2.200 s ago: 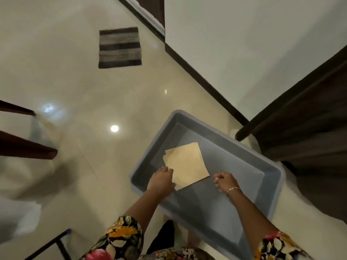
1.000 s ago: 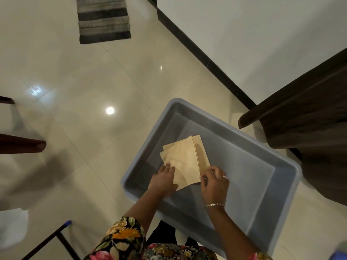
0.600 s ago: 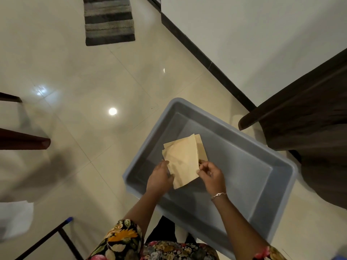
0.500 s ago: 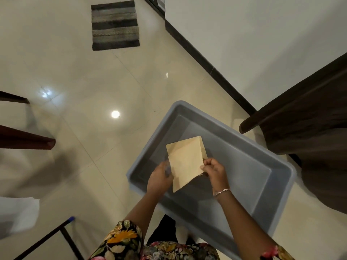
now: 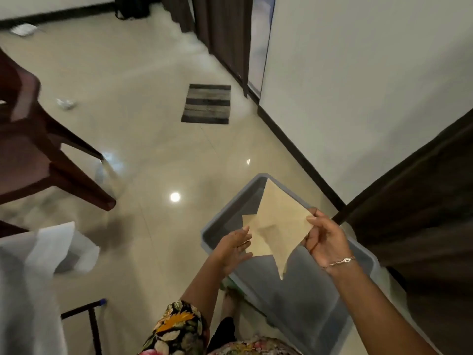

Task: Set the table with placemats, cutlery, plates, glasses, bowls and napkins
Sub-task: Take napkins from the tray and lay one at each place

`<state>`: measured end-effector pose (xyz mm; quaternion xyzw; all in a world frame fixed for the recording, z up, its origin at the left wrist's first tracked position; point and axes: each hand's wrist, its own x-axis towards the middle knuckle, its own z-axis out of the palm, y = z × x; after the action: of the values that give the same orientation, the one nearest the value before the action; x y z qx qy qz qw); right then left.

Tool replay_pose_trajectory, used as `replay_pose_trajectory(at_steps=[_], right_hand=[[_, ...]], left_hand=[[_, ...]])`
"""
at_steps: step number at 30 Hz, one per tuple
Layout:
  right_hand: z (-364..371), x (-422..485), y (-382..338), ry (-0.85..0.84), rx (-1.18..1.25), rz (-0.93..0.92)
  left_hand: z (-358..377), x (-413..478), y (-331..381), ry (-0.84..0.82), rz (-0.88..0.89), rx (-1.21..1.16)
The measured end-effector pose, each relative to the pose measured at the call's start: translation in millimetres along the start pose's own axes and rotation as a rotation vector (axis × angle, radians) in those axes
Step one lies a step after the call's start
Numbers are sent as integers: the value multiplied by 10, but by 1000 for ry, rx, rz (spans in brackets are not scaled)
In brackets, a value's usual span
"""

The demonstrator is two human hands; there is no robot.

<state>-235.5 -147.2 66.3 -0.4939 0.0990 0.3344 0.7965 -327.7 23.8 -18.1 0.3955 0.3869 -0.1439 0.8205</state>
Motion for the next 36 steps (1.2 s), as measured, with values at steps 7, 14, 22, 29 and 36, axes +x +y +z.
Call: replay_pose_trajectory(at_steps=[7, 14, 22, 29, 36], right_hand=[[209, -452, -205, -116, -47, -37], [573, -627, -240, -180, -213, -76], [1447, -465, 39, -306, -391, -94], [2530, -185, 380, -444, -544, -129], [3454, 24, 783, -628, -720, -221]], left_hand=[[107, -757, 81, -123, 132, -134], [-236, -1456, 303, 109, 379, -213], [-825, -1929, 525, 121, 533, -358], [-1634, -2190, 750, 311, 607, -353], [-2380, -2539, 1038, 590, 823, -354]])
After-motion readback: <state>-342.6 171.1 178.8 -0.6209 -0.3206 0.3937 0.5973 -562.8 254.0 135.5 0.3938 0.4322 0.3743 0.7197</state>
